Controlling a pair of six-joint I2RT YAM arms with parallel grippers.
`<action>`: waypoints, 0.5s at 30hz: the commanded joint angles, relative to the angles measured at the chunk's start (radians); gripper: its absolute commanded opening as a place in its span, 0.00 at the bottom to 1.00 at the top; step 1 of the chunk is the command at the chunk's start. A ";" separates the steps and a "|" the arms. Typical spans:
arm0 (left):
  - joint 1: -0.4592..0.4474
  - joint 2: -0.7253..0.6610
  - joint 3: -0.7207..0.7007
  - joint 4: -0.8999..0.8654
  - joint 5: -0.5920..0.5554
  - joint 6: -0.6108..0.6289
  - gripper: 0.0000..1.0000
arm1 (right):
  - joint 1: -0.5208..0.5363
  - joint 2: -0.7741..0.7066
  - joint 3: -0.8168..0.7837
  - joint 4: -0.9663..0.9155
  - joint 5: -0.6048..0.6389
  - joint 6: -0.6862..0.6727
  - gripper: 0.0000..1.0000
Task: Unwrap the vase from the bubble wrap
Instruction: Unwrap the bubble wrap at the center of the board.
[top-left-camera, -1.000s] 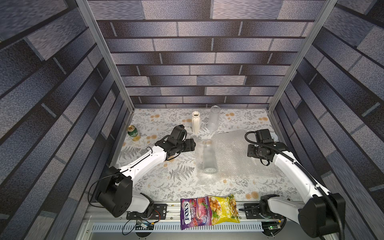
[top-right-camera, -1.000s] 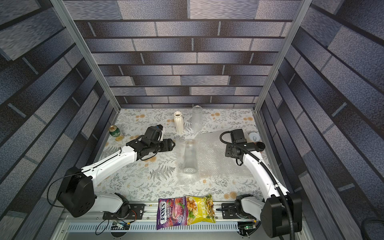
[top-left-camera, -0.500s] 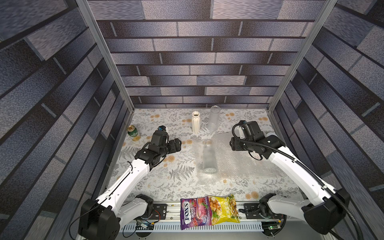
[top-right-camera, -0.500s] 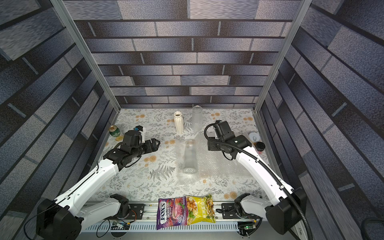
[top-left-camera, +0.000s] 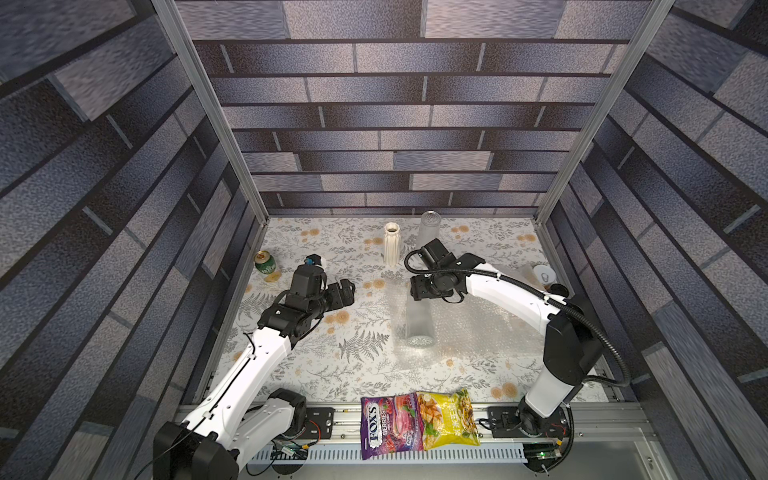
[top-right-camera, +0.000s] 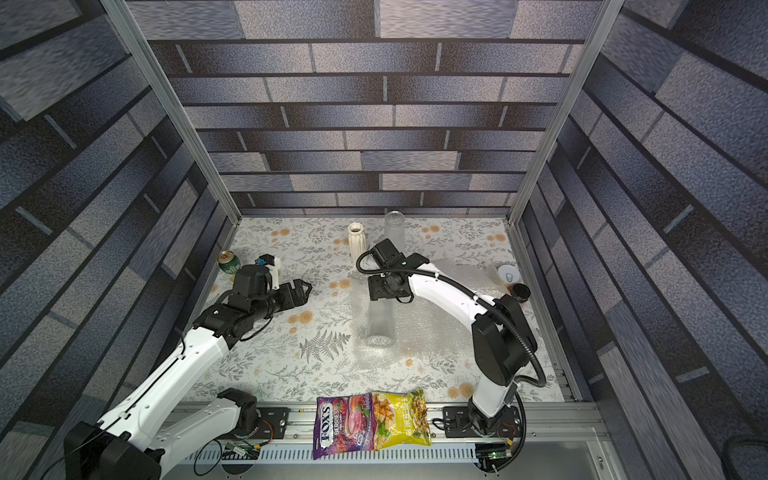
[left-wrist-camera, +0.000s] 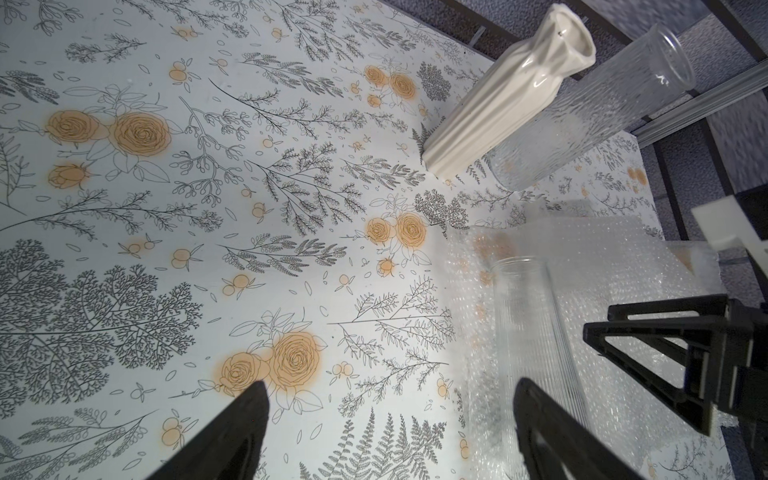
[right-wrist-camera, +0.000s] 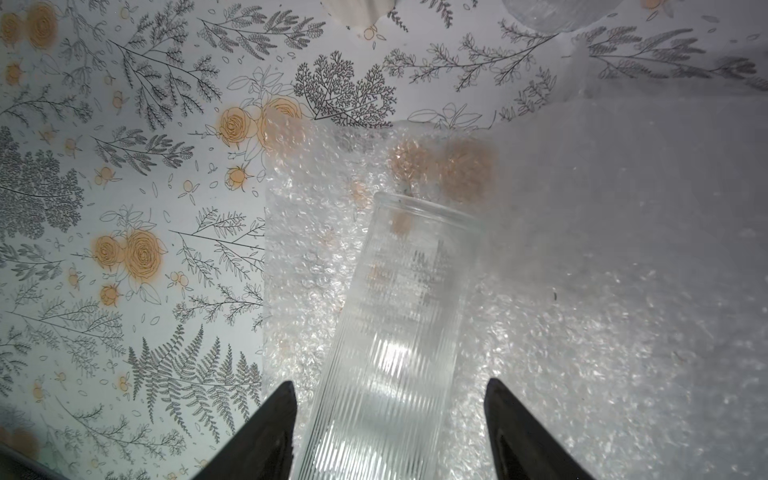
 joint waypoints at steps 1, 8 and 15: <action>0.009 0.004 -0.015 -0.013 0.024 0.034 0.93 | 0.003 0.041 0.048 0.009 0.007 0.033 0.73; 0.031 0.003 -0.024 -0.003 0.053 0.047 0.93 | 0.003 0.143 0.117 -0.039 0.080 0.062 0.75; 0.053 0.005 -0.029 0.006 0.082 0.054 0.93 | 0.004 0.221 0.183 -0.072 0.121 0.076 0.80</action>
